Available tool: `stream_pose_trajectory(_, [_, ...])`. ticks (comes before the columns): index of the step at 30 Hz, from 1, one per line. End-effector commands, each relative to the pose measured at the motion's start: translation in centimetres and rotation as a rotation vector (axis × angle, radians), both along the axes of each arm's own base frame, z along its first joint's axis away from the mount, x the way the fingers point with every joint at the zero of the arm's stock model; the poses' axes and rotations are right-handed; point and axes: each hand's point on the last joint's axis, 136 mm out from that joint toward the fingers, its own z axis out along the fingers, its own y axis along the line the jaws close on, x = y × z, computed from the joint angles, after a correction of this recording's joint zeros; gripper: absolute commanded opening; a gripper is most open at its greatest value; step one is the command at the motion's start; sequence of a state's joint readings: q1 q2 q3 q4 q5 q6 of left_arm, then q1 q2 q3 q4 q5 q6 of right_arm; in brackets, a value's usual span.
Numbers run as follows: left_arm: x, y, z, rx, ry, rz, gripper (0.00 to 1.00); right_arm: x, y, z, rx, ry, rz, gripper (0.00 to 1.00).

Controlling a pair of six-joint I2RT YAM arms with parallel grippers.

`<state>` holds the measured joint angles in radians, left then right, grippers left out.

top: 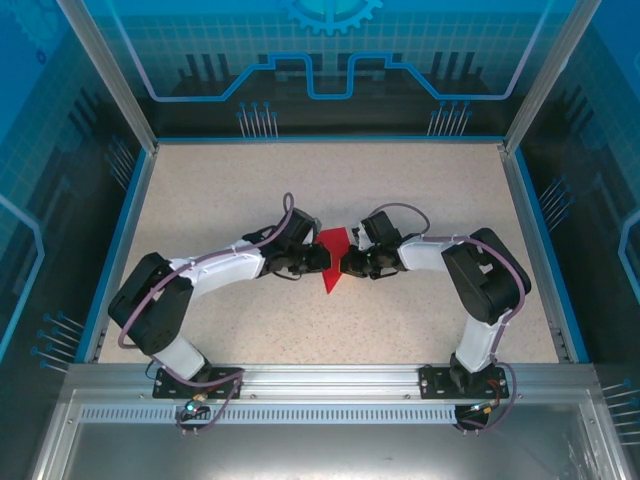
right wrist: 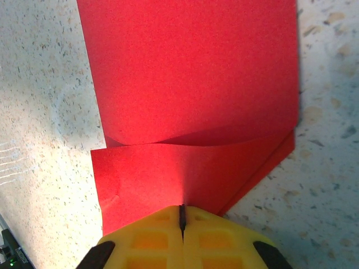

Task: Fold a paper plane with a square sheet of paper (pick it up from the middle)
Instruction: Third fold the triangle at the center of the table.

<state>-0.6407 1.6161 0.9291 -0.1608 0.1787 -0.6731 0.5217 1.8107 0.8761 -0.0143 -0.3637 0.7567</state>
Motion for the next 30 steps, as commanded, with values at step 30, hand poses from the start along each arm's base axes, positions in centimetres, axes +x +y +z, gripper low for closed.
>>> stream_pose_trajectory(30, [-2.3,-1.6,-6.1,-0.017,0.179,-0.01,0.02,-0.6,1.1,2.3,0.075,-0.035,0.078,0.09])
